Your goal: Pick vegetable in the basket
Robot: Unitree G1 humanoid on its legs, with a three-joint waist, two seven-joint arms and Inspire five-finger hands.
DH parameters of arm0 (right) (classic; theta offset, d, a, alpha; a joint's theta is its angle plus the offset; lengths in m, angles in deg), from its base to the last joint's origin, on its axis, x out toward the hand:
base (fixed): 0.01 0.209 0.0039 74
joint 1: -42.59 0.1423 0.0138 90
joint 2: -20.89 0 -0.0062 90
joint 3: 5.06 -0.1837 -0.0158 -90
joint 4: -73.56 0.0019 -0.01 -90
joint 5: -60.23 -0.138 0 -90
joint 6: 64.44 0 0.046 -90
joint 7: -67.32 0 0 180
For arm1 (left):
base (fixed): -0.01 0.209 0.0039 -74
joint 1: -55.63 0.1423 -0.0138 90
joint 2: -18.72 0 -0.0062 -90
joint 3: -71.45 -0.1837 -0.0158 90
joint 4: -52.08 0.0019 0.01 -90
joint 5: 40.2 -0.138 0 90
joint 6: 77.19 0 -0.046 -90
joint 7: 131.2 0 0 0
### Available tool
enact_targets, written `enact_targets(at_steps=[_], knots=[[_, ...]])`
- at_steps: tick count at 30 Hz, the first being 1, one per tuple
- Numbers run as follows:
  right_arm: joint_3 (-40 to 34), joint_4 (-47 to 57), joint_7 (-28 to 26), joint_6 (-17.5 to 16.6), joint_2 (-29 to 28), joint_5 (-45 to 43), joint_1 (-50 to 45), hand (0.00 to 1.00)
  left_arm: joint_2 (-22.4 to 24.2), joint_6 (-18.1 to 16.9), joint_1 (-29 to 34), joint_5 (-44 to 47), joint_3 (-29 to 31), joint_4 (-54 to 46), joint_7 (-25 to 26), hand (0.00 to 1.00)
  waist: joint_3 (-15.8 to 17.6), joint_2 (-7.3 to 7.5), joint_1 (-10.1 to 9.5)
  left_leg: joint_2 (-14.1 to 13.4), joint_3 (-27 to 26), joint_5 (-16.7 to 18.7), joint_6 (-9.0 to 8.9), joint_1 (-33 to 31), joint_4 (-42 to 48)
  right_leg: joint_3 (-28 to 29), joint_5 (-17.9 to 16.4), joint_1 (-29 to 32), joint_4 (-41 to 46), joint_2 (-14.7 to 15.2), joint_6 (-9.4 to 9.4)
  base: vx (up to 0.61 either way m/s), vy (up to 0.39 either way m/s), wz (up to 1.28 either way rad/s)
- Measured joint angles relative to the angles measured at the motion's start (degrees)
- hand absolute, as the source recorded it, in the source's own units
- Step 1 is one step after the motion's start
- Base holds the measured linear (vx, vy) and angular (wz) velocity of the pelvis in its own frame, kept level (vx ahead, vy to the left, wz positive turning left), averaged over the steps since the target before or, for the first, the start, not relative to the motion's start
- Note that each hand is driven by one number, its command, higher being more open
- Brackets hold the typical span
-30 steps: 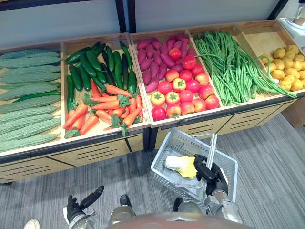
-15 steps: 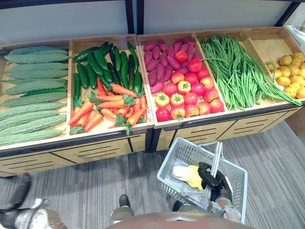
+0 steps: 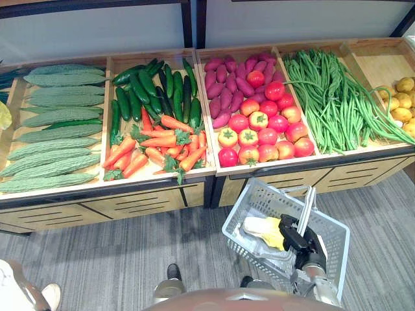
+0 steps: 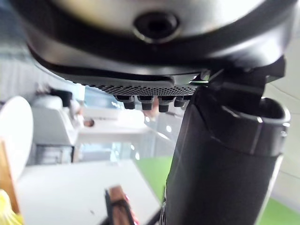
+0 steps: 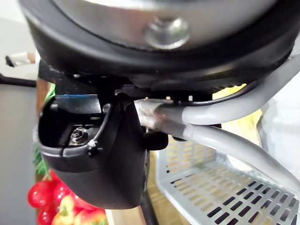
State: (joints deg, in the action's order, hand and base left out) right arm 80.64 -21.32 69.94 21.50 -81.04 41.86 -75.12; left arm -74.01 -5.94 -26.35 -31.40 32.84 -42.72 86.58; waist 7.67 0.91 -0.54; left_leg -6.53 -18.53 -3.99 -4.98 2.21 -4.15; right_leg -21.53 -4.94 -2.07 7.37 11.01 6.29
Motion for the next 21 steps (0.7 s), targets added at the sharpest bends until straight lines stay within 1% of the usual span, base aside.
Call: enact_targets(at_steps=[1,3,4,6,7,9,12,15,16,19,21], knots=[[0.01,0.61,-0.29,0.00,0.47,-0.03,-0.07,0.00,-2.03,-0.17,-0.63,0.21,-0.95,0.40,-1.43,1.00,-0.02,-0.11,-0.02,0.00,-0.01,0.00,0.00,0.01,0.00,0.03,-0.01,0.03,0.06,0.01,-0.01,0.00,0.000,0.00],[0.63,2.12,-1.99,0.01,2.17,0.00,-0.09,0.00,-11.97,-1.46,-4.29,2.71,-6.28,4.49,-7.83,1.00,-0.06,-0.33,-0.02,-0.05,-0.22,-0.05,0.03,0.00,0.00,0.46,-0.21,0.59,0.67,0.02,-0.26,-0.01,0.007,-0.05],[0.85,2.53,-2.31,0.02,2.43,0.02,-0.09,0.00,-14.30,-1.47,-5.50,2.98,-7.89,5.68,-9.16,1.00,-0.06,-0.35,-0.03,-0.05,-0.37,-0.06,0.03,-0.05,0.00,0.72,-0.22,0.85,0.75,0.01,-0.28,-0.01,0.008,-0.15],[1.38,3.74,-3.42,0.02,2.71,0.02,-0.14,0.00,-21.97,-1.41,-10.44,4.27,-15.64,9.56,-13.98,1.00,-0.10,-0.34,0.14,-0.03,-1.38,-0.11,0.08,-0.06,0.02,1.85,-0.22,1.74,1.33,0.08,-0.28,0.00,0.014,-0.22],[1.52,3.86,-3.65,0.02,2.69,0.02,-0.14,0.00,-23.45,-1.33,-11.36,4.24,-17.56,10.14,-15.24,1.00,-0.14,-0.27,0.26,-0.01,-1.74,-0.11,0.08,-0.06,0.02,2.36,-0.25,2.11,1.57,0.11,-0.33,0.01,0.019,-0.24],[1.77,5.03,-4.21,0.12,2.54,0.01,-0.75,0.00,-27.73,-1.04,-14.72,3.57,-25.09,11.79,-20.42,1.00,-0.17,-0.22,1.12,0.09,-2.95,-0.10,0.10,-0.12,-0.02,3.65,-0.25,3.11,1.78,0.15,-0.33,0.02,0.021,-0.28],[2.86,5.41,-5.02,0.12,2.39,0.01,-1.25,0.00,-29.50,-1.00,-18.55,-0.06,-32.47,12.94,-25.63,1.00,-0.19,-0.19,2.79,-0.02,-3.81,-0.05,0.17,-0.06,-0.04,4.98,-0.24,3.96,1.99,-0.04,-0.32,0.03,0.001,-0.24],[3.81,6.54,-5.68,0.14,2.31,0.01,-2.20,0.00,-29.69,-0.73,-21.51,-2.26,-37.64,14.34,-29.21,1.00,-0.20,-0.22,3.59,-0.16,-4.54,-0.05,0.18,0.19,-0.04,6.27,-0.28,4.72,2.44,-0.21,-0.39,0.03,-0.013,-0.22],[4.26,7.45,-6.11,0.14,2.30,0.02,-2.83,0.00,-30.74,0.06,-22.65,-3.05,-40.11,15.04,-30.89,1.00,-0.21,-0.23,4.01,-0.17,-4.87,-0.04,0.19,0.20,-0.04,6.59,-0.30,5.01,2.54,-0.24,-0.43,0.03,-0.007,-0.20],[4.45,8.22,-6.14,0.14,2.27,0.03,-3.23,0.00,-33.24,0.61,-23.69,-5.36,-43.94,16.08,-33.29,1.00,-0.21,-0.23,4.38,-0.15,-4.97,0.00,0.24,0.35,-0.03,7.10,-0.30,5.14,2.55,-0.26,-0.43,0.02,-0.001,-0.08],[4.51,8.22,-6.15,0.14,2.25,0.03,-3.24,0.00,-33.76,0.61,-23.72,-7.27,-45.39,16.08,-34.77,1.00,-0.21,-0.23,4.57,-0.13,-5.06,0.06,0.24,0.38,-0.03,7.34,-0.30,5.19,2.57,-0.26,-0.43,0.01,0.003,-0.02]])
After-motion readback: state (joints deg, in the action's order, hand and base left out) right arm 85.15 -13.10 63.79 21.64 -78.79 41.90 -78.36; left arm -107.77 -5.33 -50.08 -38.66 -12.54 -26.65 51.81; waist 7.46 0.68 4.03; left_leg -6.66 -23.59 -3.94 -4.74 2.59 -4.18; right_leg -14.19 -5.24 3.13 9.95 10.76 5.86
